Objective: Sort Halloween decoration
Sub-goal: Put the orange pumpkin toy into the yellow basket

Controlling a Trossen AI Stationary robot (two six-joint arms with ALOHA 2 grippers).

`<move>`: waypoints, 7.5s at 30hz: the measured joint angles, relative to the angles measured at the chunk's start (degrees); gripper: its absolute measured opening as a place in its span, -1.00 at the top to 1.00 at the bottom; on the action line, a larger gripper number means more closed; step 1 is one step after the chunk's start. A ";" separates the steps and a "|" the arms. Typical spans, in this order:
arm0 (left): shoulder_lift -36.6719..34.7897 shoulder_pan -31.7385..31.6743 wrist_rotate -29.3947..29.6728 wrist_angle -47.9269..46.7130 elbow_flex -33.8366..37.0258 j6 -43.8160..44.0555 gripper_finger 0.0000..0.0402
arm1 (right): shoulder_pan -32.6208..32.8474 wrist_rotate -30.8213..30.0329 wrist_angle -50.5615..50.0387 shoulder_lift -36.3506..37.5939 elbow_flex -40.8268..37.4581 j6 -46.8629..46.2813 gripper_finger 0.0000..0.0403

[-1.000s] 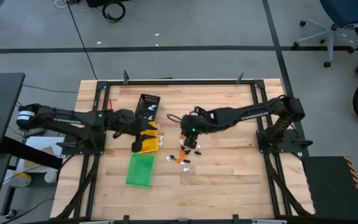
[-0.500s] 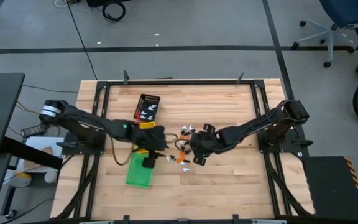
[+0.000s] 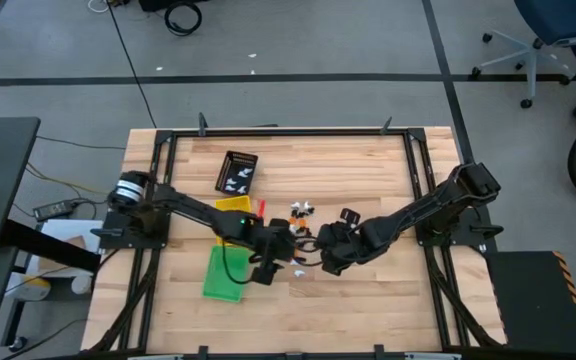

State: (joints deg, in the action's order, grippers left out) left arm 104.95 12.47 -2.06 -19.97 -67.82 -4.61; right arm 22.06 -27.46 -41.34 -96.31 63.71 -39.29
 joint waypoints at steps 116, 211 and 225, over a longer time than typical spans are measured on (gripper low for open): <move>1.04 -1.12 7.40 3.60 3.26 2.67 0.30 | 0.48 -5.55 3.28 7.10 -3.94 -2.76 0.16; -31.24 0.48 12.22 -3.78 18.48 3.25 0.91 | -7.78 6.74 42.90 -10.97 -3.96 22.14 0.05; -52.34 0.65 17.46 -4.39 26.20 8.38 0.91 | -10.95 11.04 48.32 -20.36 -1.93 27.48 0.04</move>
State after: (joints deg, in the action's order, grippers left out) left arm 52.61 13.12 15.40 -24.36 -41.62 3.77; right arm 11.11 -16.42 6.98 -116.67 61.78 -11.81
